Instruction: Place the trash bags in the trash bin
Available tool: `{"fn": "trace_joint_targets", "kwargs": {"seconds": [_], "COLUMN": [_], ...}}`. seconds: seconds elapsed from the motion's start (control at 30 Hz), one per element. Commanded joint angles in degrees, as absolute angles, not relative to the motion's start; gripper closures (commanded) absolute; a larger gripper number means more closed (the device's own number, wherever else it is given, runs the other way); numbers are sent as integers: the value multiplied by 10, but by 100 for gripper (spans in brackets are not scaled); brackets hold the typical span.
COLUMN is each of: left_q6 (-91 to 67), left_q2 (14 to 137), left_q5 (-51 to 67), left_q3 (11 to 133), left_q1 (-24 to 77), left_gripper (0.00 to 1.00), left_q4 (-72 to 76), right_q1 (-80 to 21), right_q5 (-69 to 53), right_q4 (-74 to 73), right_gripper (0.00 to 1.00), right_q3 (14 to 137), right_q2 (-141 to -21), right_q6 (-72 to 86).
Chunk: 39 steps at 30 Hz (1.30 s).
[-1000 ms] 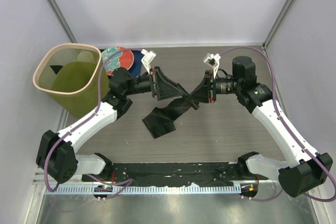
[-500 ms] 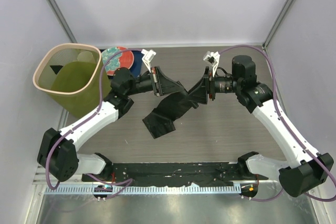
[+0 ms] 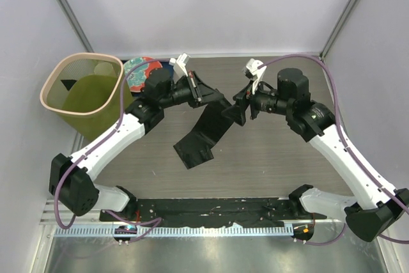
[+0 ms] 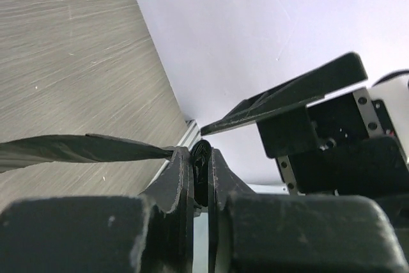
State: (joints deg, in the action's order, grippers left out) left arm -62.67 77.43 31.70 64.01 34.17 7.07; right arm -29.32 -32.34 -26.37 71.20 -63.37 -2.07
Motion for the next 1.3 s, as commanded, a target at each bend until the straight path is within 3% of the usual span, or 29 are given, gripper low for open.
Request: {"fn": "trace_joint_targets", "kwargs": {"seconds": [0.0, 0.53, 1.0, 1.1, 1.2, 1.27], "left_q6": [-653, -738, -788, -792, -802, -801], "left_q2": [783, 813, 815, 810, 806, 805], "left_q5": [257, 180, 192, 195, 203, 205], "left_q3": [703, 773, 770, 766, 756, 754], "left_q1": [352, 368, 368, 368, 368, 369], "left_gripper": [100, 100, 100, 100, 100, 100], "left_q4": [-69, -226, -196, -190, -175, -171], "right_q1": [-320, -390, -425, -426, -430, -431], "right_q5": [-223, -87, -43, -33, -29, -28], "right_q4": [-262, -250, -240, -239, -242, -241], "right_gripper": [21, 25, 27, 32, 45, 69], "right_q3": [737, 741, 716, 710, 707, 709], "right_q2": [-643, -675, -699, -700, -701, -702], "right_q6": [-79, -148, -184, -195, -203, -206]}}
